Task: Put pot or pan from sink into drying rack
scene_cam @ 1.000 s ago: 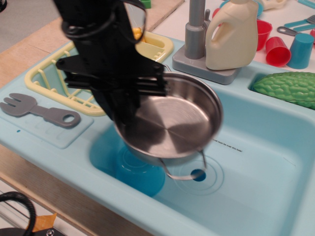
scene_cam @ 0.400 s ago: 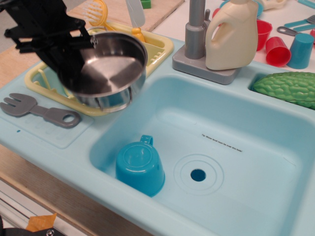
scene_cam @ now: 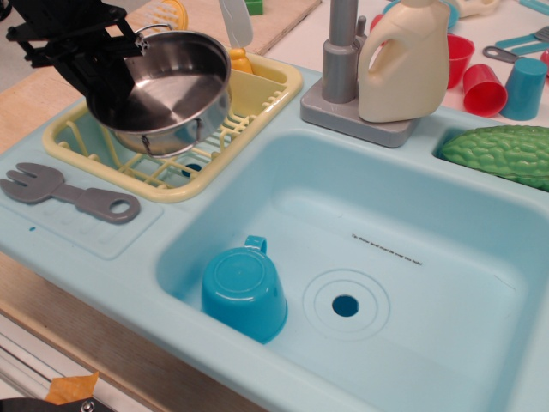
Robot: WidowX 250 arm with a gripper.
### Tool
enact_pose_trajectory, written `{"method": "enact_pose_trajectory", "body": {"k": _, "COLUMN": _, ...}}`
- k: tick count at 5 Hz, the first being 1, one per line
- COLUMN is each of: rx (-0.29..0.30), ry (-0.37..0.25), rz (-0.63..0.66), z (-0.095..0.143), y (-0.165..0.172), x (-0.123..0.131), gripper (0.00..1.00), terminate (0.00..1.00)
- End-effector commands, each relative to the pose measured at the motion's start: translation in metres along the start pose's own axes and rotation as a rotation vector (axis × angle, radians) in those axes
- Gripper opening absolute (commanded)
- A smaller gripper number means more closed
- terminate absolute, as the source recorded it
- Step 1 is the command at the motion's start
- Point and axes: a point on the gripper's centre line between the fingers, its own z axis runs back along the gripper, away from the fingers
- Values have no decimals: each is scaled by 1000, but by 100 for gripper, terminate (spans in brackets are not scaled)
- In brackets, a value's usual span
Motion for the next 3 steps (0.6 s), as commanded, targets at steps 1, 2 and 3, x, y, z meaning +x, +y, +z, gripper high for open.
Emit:
{"method": "enact_pose_trajectory", "body": {"k": 1, "rx": -5, "ry": -26, "rz": -46, "z": 9, "y": 10, "x": 11, "gripper": 100, "terminate": 0}}
{"method": "enact_pose_trajectory", "body": {"k": 2, "rx": -5, "ry": -26, "rz": -46, "z": 9, "y": 10, "x": 11, "gripper": 100, "terminate": 0}}
{"method": "enact_pose_trajectory", "body": {"k": 3, "rx": -5, "ry": -26, "rz": -46, "z": 9, "y": 10, "x": 11, "gripper": 100, "terminate": 100}}
